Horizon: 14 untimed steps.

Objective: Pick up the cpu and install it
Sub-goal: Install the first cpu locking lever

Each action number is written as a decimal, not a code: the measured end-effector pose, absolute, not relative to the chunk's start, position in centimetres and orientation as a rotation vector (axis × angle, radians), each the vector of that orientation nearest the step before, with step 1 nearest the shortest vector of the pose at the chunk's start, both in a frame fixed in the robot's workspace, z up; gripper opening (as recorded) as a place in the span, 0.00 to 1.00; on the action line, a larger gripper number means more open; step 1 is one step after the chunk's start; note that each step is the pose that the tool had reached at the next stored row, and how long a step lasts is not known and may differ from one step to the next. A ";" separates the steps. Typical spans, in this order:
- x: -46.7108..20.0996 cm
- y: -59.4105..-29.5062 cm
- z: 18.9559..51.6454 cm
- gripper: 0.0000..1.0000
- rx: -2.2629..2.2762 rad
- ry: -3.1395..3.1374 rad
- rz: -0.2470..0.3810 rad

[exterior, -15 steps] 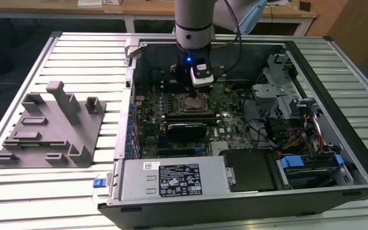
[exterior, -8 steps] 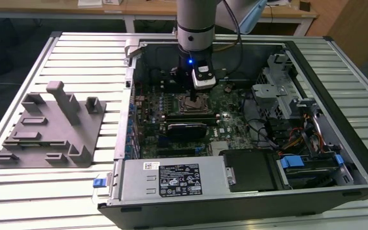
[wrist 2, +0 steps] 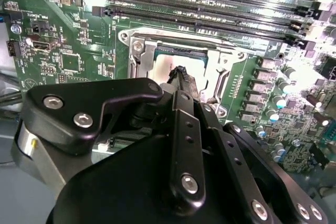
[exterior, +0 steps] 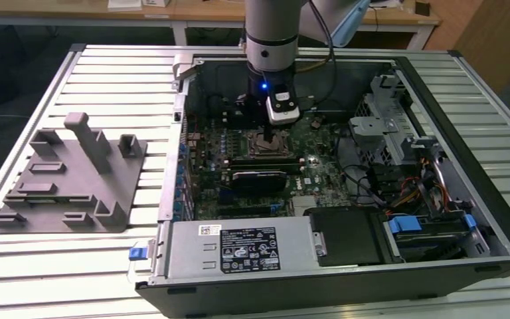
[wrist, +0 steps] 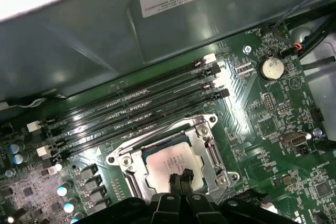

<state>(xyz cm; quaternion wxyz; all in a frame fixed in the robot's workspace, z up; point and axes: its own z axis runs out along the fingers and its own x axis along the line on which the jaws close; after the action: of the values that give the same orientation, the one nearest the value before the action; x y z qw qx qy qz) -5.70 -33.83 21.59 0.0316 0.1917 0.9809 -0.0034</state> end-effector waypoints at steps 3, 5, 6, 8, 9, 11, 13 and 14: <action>-5.7 -33.8 22.1 0.11 0.587 3.022 -0.010; -5.7 -33.8 22.6 0.11 0.585 3.022 -0.010; -5.7 -33.8 22.9 0.11 0.584 3.022 -0.010; -5.7 -33.8 23.3 0.11 0.582 3.023 -0.010; -5.7 -33.8 23.4 0.11 0.578 3.024 -0.010; -5.7 -33.8 23.4 0.11 0.551 3.028 -0.008; -5.7 -33.8 23.4 0.11 0.519 3.034 -0.008; -5.7 -33.8 23.4 0.11 0.502 3.037 -0.007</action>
<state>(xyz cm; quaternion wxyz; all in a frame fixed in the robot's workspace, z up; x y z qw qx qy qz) -5.68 -33.82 23.38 0.0317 0.1630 0.9861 -0.0023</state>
